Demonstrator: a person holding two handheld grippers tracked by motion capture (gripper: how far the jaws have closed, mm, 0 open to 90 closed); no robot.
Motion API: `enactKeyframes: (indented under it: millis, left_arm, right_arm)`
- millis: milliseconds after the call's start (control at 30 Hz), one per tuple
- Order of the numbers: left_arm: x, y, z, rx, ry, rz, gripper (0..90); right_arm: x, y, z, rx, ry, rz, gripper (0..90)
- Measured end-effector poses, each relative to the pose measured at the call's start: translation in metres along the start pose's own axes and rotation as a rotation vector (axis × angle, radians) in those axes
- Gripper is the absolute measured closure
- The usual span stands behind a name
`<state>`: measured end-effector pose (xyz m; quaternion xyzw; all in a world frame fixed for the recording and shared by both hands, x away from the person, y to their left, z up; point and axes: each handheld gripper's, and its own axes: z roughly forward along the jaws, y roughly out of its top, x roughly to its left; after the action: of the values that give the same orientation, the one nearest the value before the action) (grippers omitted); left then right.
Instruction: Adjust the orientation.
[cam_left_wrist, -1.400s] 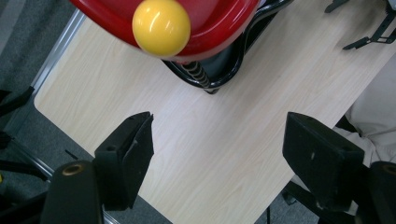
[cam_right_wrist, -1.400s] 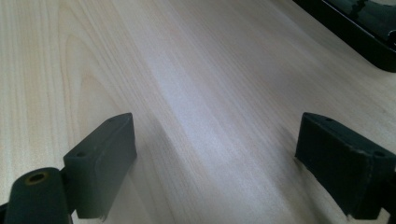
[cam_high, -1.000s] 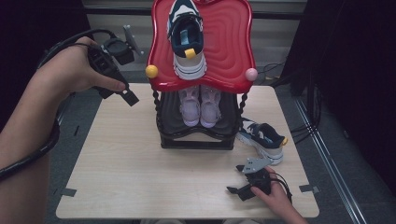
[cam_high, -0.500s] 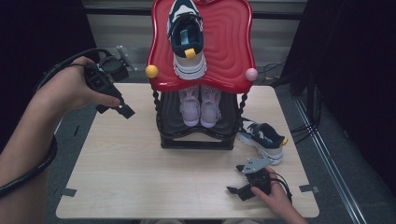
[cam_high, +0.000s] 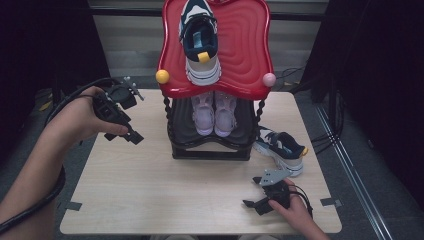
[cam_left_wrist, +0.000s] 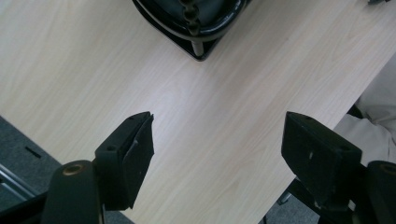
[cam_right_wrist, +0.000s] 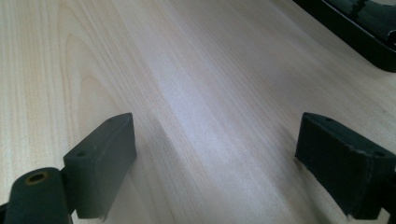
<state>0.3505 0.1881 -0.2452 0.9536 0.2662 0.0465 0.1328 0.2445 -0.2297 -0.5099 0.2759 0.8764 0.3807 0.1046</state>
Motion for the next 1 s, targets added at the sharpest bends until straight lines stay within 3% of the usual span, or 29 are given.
enactKeyframes:
  millis: [433,767,1000]
  left_arm:
    - [-0.004,-0.015,0.039,0.028,-0.046,0.013,25.1]
    - [-0.004,-0.026,0.065,0.009,-0.064,0.0,25.1]
    - [-0.005,-0.038,0.093,-0.016,-0.079,-0.009,25.1]
  right_arm:
    - [0.0,0.0,0.0,0.0,-0.001,-0.001,11.2]
    - [0.0,0.0,0.0,-0.002,0.0,0.0,11.2]
    - [0.0,0.0,0.0,-0.003,-0.001,-0.001,11.2]
